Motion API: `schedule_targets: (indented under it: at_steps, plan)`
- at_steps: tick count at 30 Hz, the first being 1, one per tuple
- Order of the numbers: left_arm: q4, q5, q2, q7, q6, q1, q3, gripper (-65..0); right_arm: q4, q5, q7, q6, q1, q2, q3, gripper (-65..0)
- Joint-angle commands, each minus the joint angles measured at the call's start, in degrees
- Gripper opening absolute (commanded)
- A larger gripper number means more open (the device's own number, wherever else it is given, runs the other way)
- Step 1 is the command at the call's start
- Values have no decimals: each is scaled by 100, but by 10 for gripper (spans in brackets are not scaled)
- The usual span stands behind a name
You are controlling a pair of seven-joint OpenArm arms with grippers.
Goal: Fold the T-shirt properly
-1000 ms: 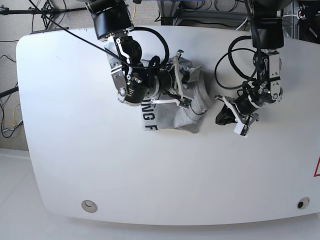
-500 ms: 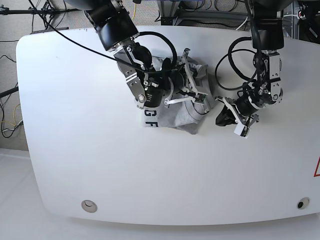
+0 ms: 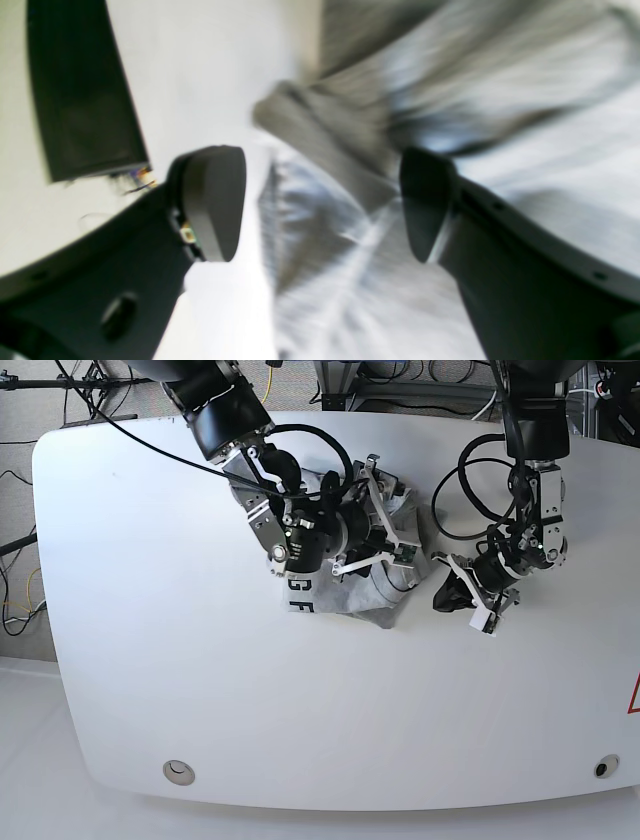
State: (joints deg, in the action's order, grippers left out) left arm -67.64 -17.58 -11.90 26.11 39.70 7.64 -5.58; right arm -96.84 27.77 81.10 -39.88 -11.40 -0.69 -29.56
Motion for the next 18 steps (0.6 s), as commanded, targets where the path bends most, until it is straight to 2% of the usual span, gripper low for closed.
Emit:
schedule_targets:
  at_steps: [1,7,13,18]
  plan:
    - [-80,-83,-63,-145,30,128,-26,-650,-369,111,-110,-12,-95,-59,7,-214]
    - [-80,-83,-63,-145,30,128,-26,-650,-395,102,-110,-12,-104,-50,59,-241]
    - [-80,-83,-115,-145,30,111,-26,-650,-422,120,-110,-12,-122,-23,640,-242]
    - [-80,-83,-168,-145,30,84,-26,-650,-422,129,-110,-12,-192,152,1079,-243]
